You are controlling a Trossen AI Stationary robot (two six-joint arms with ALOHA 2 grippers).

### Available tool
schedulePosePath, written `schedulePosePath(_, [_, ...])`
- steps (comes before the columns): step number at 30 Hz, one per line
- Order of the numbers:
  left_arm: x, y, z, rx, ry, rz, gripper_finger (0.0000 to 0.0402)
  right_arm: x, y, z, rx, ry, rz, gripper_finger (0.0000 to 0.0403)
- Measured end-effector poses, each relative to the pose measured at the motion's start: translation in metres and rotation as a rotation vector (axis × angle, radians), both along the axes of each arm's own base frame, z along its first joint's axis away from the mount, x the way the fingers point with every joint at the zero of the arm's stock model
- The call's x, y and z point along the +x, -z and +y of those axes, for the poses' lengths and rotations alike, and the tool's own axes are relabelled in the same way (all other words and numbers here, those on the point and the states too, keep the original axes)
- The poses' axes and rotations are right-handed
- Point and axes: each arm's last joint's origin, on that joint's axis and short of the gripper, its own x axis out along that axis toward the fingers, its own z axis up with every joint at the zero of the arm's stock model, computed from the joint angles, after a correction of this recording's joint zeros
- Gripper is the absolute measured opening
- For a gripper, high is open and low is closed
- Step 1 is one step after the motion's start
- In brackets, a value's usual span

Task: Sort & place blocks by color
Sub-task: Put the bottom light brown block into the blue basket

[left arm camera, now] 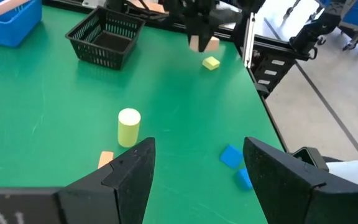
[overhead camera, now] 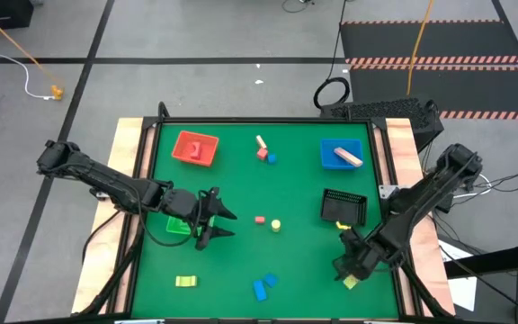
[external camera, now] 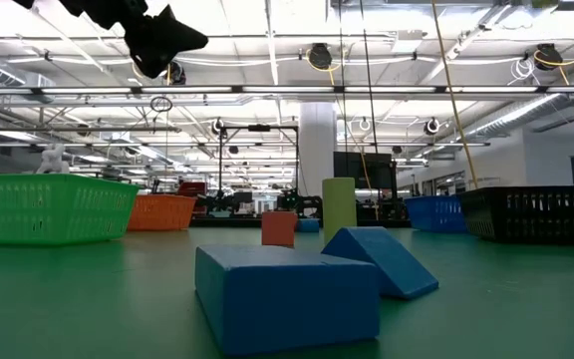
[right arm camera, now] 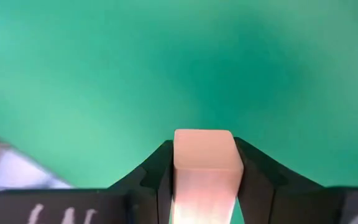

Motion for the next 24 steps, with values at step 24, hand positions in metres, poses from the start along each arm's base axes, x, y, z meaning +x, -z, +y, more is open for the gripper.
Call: schedulePosePath(24, [0.011,-0.010,0.028,0.020,-0.098,-0.112,0.0243,-0.026,0.001,-0.172,-1.069,0.357,-0.264,0.0120])
